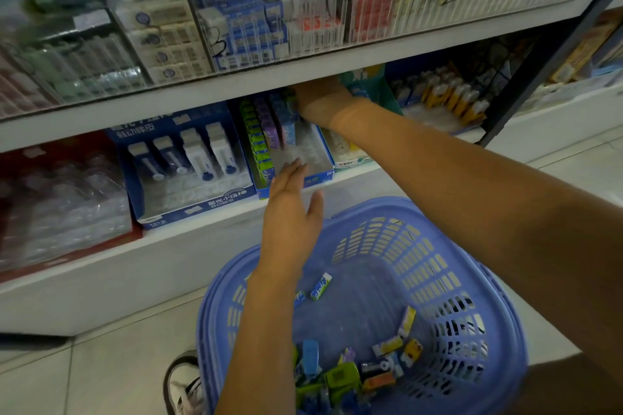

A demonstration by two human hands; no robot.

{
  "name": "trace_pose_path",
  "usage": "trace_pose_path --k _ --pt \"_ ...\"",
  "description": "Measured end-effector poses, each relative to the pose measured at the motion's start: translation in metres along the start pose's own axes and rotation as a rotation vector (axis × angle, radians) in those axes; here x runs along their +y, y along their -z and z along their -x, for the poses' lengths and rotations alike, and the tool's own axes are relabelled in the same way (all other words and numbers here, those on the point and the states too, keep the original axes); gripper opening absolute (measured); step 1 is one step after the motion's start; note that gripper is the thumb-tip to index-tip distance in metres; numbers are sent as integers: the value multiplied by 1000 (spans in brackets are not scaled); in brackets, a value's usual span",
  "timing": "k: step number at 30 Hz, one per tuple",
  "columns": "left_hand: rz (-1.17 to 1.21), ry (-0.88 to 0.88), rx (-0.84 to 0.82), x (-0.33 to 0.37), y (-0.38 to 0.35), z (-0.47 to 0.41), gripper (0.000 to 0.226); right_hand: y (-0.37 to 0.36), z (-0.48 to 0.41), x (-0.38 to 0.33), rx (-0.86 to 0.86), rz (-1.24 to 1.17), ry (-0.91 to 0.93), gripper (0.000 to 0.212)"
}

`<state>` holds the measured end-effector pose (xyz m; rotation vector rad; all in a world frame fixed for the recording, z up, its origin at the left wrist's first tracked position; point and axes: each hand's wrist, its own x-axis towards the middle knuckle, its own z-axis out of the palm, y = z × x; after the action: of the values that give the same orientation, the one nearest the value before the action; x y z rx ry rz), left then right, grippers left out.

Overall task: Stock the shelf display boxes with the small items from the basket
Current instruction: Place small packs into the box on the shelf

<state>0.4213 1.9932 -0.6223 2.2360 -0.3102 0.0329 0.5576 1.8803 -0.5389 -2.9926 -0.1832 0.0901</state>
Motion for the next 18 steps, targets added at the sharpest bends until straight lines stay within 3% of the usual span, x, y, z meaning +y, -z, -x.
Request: trace_pose_path --k 3,5,7,10,13,16,18 --pt "143 -7 143 0 -2 11 19 3 41 3 158 -117 13 30" --pt "70 35 -1 -10 -12 16 33 -3 84 12 112 -208 29 37" --pt "-79 155 -248 -27 -32 24 37 -22 122 25 -131 -219 3 39" --pt "-378 305 -630 -63 -70 49 28 -78 161 37 -532 -131 -60 27" --pt "-451 348 -967 -95 -97 95 29 -145 194 52 -770 -42 -74 32" --pt "-404 278 -1124 -113 -114 136 40 -197 227 75 -937 -44 -128 55" --pt "-406 258 -1164 -115 -123 148 43 -222 240 89 -1038 -86 -206 59"
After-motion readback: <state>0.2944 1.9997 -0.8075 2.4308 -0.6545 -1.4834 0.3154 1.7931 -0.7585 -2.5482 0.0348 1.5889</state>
